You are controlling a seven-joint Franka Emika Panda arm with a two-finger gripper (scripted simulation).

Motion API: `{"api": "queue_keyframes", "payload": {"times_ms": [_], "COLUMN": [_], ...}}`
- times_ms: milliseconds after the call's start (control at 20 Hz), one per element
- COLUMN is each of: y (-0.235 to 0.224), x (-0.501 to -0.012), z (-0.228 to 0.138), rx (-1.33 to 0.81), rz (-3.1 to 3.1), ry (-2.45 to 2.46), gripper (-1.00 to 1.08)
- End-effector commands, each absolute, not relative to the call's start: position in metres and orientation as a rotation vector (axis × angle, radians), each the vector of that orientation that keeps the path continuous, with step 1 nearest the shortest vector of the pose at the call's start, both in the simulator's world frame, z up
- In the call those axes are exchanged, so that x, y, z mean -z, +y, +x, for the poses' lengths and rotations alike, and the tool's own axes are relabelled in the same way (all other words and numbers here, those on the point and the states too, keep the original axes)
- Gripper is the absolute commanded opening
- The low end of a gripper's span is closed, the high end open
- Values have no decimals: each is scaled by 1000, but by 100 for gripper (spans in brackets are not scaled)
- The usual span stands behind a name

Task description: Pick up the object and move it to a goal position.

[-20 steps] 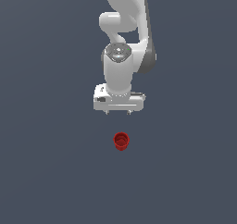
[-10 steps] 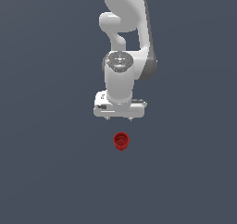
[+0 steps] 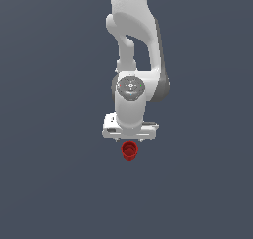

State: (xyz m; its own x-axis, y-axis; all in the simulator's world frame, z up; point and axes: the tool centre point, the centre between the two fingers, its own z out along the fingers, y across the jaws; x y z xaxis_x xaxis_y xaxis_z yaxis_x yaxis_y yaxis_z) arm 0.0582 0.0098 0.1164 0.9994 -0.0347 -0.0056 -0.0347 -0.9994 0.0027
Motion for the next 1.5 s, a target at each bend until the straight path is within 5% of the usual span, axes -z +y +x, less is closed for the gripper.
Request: {"api": "queue_keyframes", "payload": {"times_ms": [0,1400,1450], "y": [11,14,14], "x": [-109,-47,-47], "z": [66,78,78], "rx": [5,0,0], "rz": [3139,3141,3141], "ry": [-61,-71,-71], "gripper": [100,100,-100]}}
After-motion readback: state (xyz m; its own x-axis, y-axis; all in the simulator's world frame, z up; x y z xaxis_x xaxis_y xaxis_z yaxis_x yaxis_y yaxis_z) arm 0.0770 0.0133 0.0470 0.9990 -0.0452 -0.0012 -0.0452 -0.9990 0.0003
